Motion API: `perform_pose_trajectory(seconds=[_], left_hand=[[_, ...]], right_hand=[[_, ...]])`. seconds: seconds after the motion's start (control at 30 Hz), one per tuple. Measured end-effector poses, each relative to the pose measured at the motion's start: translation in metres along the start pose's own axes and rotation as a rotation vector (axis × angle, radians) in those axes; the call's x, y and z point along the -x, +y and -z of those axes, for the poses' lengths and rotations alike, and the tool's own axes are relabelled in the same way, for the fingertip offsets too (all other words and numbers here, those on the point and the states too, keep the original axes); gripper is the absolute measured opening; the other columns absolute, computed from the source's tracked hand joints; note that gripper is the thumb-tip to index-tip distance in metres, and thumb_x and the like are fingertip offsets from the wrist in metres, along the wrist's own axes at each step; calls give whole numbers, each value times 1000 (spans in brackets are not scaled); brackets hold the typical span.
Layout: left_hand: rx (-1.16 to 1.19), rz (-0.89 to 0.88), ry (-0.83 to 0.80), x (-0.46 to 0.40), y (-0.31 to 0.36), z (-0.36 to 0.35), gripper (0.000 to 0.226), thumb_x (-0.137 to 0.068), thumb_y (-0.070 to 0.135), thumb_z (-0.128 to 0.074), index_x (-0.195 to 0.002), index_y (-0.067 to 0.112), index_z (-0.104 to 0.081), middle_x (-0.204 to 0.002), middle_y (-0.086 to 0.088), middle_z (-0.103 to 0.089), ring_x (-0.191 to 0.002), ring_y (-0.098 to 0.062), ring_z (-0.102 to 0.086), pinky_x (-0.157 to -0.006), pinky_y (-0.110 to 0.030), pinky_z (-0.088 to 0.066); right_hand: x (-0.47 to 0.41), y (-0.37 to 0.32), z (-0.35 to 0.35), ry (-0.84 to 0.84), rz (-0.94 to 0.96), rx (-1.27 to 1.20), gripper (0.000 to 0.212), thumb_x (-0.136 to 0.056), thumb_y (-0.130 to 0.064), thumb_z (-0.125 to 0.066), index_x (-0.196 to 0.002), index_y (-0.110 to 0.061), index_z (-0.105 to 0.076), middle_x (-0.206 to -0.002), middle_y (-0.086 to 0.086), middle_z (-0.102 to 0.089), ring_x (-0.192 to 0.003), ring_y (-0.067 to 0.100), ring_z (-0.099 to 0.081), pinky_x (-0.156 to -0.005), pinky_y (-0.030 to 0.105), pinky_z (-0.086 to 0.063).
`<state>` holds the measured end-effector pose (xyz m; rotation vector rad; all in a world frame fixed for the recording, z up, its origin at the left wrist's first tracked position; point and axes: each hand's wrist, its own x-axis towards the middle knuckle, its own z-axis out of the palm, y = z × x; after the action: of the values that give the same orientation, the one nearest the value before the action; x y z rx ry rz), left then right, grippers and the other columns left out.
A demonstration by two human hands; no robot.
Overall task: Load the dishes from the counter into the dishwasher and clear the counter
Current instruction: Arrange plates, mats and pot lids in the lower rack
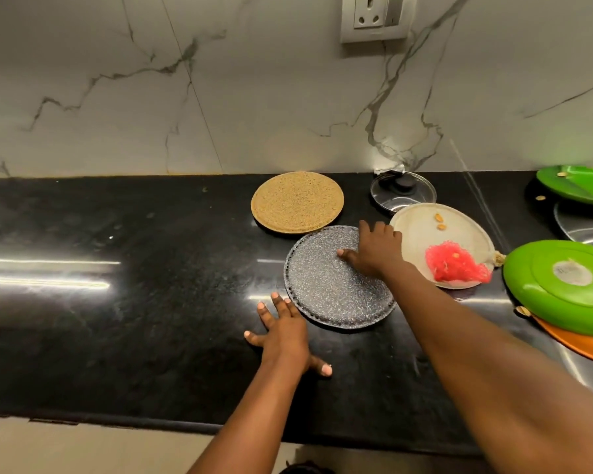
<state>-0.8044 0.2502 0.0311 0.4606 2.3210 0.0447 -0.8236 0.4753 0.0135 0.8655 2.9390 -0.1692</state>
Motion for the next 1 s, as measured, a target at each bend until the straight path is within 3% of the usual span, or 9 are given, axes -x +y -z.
perform_pose_trajectory(seconds=[0.1,0.23,0.33,0.4,0.47,0.57,0.73,0.87,1.0], left_hand=[[-8,13,-11,-2,2,0,151,-54,46,-91,-149,5,19,-152,-12,37,-139,-45,29,-103,-78,-4],[2,19,-15,-3,2,1,152,-52,44,-92,-149,4,19,-152,-12,37,-138,-45,30,-102,-79,-4],[5,21,-10,-3,2,0,153,-52,44,-92,-148,4,20,-151,-12,38,-137,-45,31,-103,-78,-3],[-19,32,-6,-1,3,1,152,-53,46,-91,-148,4,20,-152,-12,38,-138,-45,30,-104,-78,-5],[-30,32,-7,0,5,2,150,-54,46,-90,-148,4,19,-152,-12,37,-138,-45,29,-104,-77,-7],[-35,27,-1,1,6,3,150,-54,47,-90,-149,4,18,-152,-13,36,-139,-47,27,-103,-78,-8],[-37,18,5,1,6,3,147,-55,45,-90,-150,4,14,-152,-13,36,-139,-47,26,-102,-78,-8],[12,21,28,-3,2,-1,147,-53,43,-92,-152,8,11,-153,-11,36,-140,-44,27,-104,-78,-5],[-24,16,54,-1,0,-3,144,-55,47,-90,-152,7,8,-156,-13,30,-142,-44,23,-105,-77,-7]], right_hand=[[-3,14,12,-16,-131,-264,63,-93,-55,-51,-137,-11,-43,-137,22,-42,-123,39,-44,-100,44,-36],[4,34,46,27,46,-774,42,-97,-9,-46,-136,-23,-53,-139,7,-54,-106,20,-60,-88,34,-47],[23,52,93,-282,193,-1326,39,-99,2,-38,-123,-15,-62,-128,9,-63,-106,19,-64,-89,31,-52],[33,62,110,-465,278,-1435,44,-98,6,-32,-127,-11,-60,-131,7,-61,-119,21,-59,-100,35,-49],[39,69,113,-510,360,-1339,45,-98,8,-35,-130,-13,-59,-133,5,-60,-122,21,-57,-101,37,-48],[45,71,113,-353,443,-1025,42,-92,4,-57,-127,-17,-61,-123,3,-63,-115,16,-61,-99,30,-50],[54,62,92,224,613,-217,38,-78,-8,-76,-110,-25,-65,-139,8,-44,-127,26,-45,-96,33,-46],[65,59,92,317,657,-243,26,-80,0,-70,-102,-13,-63,-125,5,-62,-119,25,-56,-91,35,-50],[84,72,89,342,497,-246,13,-89,-37,-58,-94,-25,-58,-81,-3,-61,-74,28,-56,-62,43,-48]])
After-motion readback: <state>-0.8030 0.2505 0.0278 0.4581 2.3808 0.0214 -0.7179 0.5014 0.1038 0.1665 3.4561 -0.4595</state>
